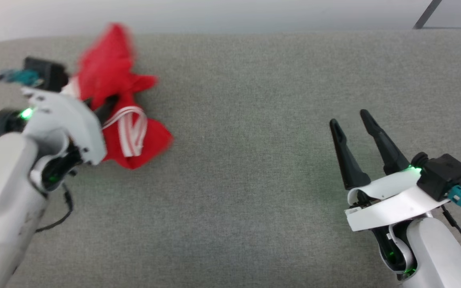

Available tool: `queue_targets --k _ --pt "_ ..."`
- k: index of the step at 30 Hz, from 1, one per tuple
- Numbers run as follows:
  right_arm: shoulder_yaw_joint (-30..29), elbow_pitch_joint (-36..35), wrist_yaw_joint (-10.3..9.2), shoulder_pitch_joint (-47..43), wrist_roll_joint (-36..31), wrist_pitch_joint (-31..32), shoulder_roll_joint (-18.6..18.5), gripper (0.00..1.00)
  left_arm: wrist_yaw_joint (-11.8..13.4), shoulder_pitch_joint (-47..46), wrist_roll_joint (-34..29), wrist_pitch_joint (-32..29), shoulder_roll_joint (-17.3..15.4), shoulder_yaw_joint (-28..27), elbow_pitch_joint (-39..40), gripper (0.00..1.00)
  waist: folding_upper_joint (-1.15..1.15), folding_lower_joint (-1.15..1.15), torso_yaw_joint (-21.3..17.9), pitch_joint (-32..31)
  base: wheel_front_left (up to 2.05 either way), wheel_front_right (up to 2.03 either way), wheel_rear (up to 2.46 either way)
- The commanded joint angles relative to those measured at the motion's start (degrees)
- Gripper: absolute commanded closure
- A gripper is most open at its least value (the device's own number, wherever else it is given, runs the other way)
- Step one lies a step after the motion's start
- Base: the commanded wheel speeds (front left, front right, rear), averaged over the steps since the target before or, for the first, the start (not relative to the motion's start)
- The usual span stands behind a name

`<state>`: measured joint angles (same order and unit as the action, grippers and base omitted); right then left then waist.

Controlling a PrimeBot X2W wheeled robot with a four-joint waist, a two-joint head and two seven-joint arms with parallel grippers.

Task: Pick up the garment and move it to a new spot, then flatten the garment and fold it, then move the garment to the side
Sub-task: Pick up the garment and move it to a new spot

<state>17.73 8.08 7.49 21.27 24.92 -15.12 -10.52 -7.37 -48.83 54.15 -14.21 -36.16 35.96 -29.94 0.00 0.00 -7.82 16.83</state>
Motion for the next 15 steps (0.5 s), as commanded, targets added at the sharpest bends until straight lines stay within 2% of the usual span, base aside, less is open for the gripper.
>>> queue_targets --k 1,7,15 --pt "-0.59 -0.17 0.0 -0.79 0.57 -0.02 0.08 0.0 -0.19 -1.18 -0.29 -0.17 0.07 0.8 1.5 1.0 0.0 0.0 -0.16 -0.96 0.0 0.0 0.0" --pt "-3.4 -0.54 -0.01 -2.17 1.16 -0.02 1.07 0.0 -0.19 -4.61 0.5 -3.31 2.88 5.51 8.88 1.0 0.0 0.0 -2.49 -0.99 0.0 0.0 0.0" --pt "-7.23 -1.65 0.0 -2.32 1.4 -0.02 2.88 0.0 -0.18 -9.65 -0.25 -5.98 10.57 11.45 12.86 1.0 0.0 0.0 -6.77 0.39 0.0 0.0 0.0"
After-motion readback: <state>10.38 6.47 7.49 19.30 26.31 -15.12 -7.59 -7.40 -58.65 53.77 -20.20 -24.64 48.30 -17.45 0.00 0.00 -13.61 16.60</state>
